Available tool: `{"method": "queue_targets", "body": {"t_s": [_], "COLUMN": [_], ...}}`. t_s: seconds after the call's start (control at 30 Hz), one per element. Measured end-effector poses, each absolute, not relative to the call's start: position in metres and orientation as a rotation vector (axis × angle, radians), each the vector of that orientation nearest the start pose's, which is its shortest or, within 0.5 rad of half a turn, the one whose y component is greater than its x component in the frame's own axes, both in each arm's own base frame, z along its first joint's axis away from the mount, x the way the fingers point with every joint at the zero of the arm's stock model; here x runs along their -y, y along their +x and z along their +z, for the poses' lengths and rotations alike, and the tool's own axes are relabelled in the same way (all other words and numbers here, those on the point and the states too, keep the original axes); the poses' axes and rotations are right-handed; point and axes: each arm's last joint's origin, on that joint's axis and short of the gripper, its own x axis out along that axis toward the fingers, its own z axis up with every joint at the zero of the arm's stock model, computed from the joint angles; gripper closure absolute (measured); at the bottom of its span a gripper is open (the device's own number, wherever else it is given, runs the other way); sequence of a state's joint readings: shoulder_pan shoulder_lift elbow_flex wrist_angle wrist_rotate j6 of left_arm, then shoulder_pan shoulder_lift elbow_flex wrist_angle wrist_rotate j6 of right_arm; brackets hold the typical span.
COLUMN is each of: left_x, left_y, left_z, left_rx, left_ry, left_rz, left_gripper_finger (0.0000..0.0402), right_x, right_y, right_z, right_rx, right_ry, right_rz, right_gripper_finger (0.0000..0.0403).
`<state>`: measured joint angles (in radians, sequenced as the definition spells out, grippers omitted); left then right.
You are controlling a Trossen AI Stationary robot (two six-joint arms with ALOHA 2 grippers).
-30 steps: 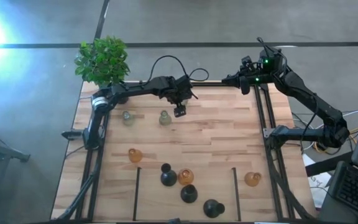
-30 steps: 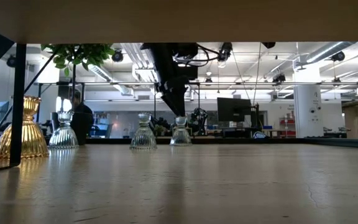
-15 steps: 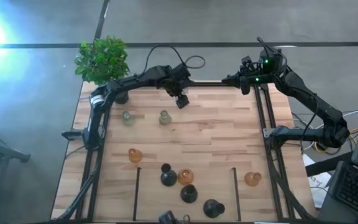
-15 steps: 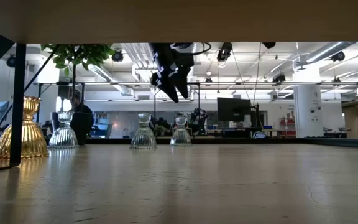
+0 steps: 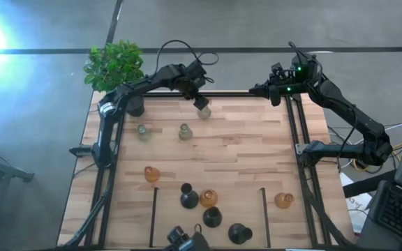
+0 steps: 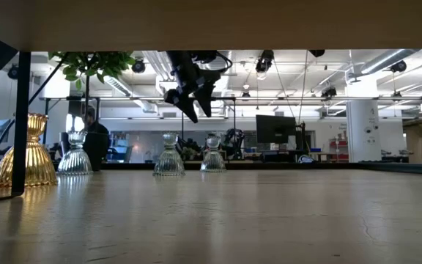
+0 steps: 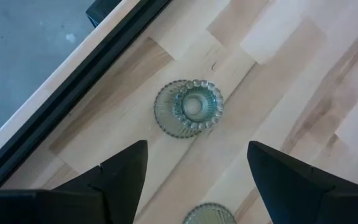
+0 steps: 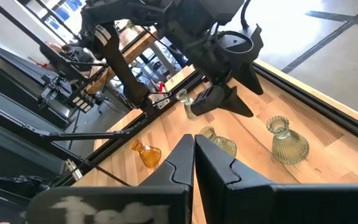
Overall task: Pick & Place candle stick holders
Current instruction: Adjust the top transparent glass candle holder
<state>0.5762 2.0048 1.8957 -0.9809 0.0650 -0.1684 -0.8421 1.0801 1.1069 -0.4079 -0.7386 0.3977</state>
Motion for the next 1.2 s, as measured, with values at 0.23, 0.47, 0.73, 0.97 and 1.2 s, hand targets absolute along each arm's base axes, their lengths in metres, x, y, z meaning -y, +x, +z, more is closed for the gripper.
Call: {"method": "queue_targets", "body": {"t_s": [0.23,0.47,0.73,0.97,1.2], "left_x": [-0.234,-0.237,-0.231,-0.233,-0.233], "left_y": [0.36,0.364,0.375,0.374,0.375], "left_z": [0.282,0.278,0.284,0.284,0.284], "left_rx": [-1.033,-1.07,-1.076,-1.075,-1.062], "left_ry": [-0.487,-0.476,-0.47,-0.473,-0.485], "left_rz": [0.547,0.541,0.481,0.482,0.465], "left_gripper_finger": [0.0122,0.0122,0.0122,0.0122,0.0129], "right_x": [0.153,0.153,0.153,0.153,0.153], "right_y": [0.162,0.162,0.162,0.162,0.162], "right_z": [0.37,0.37,0.37,0.37,0.37], "right_rx": [-0.245,-0.244,-0.245,-0.245,-0.245], "right_ry": [0.664,0.663,0.663,0.66,0.663], "right_rz": [-0.161,-0.161,-0.161,-0.161,-0.161], "right_gripper_finger": [0.0394,0.0394,0.0394,0.0394,0.0394]}}
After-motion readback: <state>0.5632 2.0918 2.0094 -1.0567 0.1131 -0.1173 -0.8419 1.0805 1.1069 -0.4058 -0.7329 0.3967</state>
